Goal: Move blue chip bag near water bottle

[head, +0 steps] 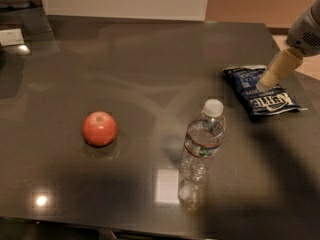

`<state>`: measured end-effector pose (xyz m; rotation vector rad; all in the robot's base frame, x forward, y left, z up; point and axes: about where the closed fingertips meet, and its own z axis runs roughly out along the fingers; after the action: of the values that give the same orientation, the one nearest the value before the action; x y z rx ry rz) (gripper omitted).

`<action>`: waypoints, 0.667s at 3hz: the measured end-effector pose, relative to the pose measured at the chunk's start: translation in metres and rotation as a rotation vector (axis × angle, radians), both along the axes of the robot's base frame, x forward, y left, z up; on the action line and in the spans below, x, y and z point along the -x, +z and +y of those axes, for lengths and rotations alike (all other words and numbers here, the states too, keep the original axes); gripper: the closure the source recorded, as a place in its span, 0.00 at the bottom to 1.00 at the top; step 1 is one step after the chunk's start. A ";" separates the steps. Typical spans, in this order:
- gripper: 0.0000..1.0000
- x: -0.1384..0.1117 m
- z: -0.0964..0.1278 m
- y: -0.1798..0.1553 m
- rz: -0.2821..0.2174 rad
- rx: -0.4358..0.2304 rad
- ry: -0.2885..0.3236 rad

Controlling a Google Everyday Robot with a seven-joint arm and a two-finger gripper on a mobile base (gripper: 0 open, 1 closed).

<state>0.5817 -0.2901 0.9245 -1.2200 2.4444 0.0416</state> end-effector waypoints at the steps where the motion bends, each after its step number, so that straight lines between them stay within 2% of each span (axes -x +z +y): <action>1: 0.00 -0.020 -0.014 -0.029 0.076 0.005 -0.089; 2: 0.00 -0.034 -0.027 -0.052 0.133 0.012 -0.165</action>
Offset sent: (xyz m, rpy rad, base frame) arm 0.0475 -0.0455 -0.0723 -0.0226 0.2061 -0.2654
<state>0.6154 -0.3168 0.8728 -1.0465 2.6565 0.0625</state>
